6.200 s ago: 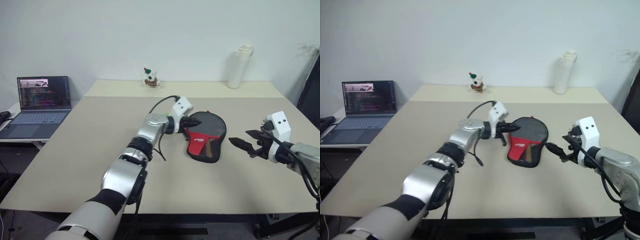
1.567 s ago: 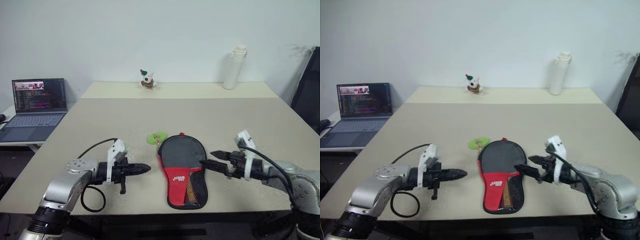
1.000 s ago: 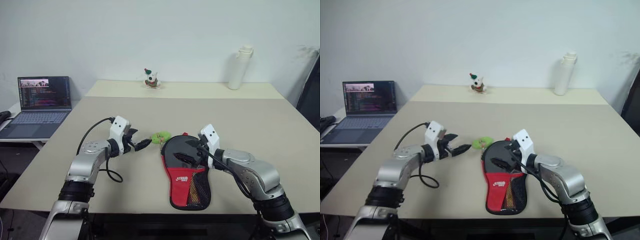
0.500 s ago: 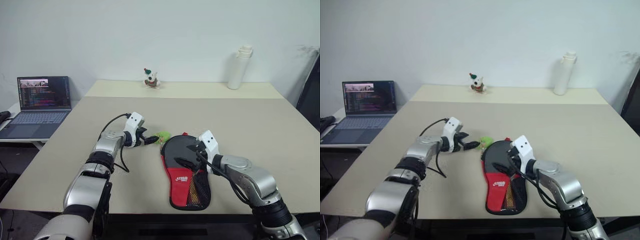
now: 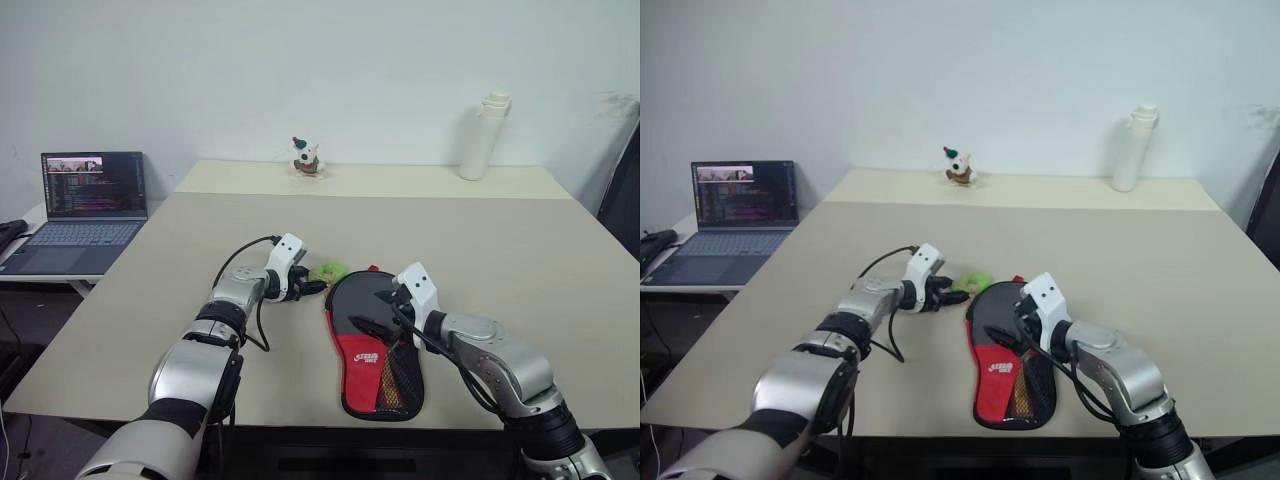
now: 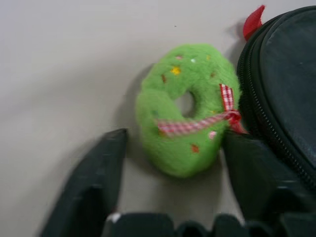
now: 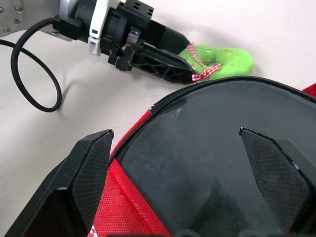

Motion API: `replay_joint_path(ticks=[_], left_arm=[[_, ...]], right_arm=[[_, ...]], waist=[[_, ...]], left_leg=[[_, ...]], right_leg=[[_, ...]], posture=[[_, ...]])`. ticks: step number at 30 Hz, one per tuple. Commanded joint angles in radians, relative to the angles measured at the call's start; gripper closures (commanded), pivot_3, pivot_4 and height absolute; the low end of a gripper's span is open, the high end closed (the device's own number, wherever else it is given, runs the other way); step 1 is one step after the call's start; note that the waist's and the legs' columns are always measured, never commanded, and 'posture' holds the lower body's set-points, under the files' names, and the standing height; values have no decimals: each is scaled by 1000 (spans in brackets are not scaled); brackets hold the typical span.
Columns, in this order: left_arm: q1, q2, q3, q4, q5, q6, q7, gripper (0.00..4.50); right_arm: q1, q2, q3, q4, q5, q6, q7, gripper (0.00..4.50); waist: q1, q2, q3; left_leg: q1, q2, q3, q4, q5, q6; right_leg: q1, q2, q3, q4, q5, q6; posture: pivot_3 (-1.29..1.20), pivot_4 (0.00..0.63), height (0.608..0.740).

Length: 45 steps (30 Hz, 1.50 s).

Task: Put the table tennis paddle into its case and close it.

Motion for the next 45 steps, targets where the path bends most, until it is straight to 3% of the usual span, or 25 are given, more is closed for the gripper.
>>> replay_joint_path(ticks=[1, 6, 7, 17, 26, 45], left_arm=[[-5, -15, 9, 6, 8, 2, -8, 2670], [9, -15, 20, -3, 3, 4, -21, 4420], [12, -15, 22, -5, 2, 5, -24, 4492], [24, 3, -1, -27, 40, 6, -39, 4492], [-82, 9, -47, 48, 145, -77, 138, 4492], [-206, -186, -199, 115, 400, -216, 387, 4492]], right_arm=[[2, 5, -15, -47, -1, -4, -10, 0], [-20, 2, 39, -7, -68, -46, -24, 0], [-27, 7, 51, 8, -83, -52, -27, 0], [-15, 39, 105, 163, -197, -73, -62, 0], [25, 49, 99, 126, -202, -39, -64, 0], [139, 89, 141, 11, -204, 47, -100, 0]], waist=[[0, 0, 0], [0, 0, 0], [-1, 0, 0], [-1, -1, 0], [-4, -3, -2], [-3, -3, -2]], left_leg=[[0, 0, 0, 0, 0, 0], [0, 0, 0, 1, 0, 0], [0, 0, 0, 1, 0, 0], [1, 0, 1, 1, 0, 0], [5, 0, 0, 3, 0, 0], [3, -1, 0, 2, 0, 0]], right_leg=[[0, 0, 0, 0, 0, 0], [0, 0, 0, 1, 0, 0], [0, 0, 0, 1, 0, 0], [0, 0, 1, 3, 0, 0], [1, 0, 1, 10, -3, 5], [0, -1, 1, 9, -3, 5]], posture=[[0, 150, 740], [0, 150, 740], [0, 150, 740], [0, 150, 740], [0, 150, 740], [0, 150, 740]])
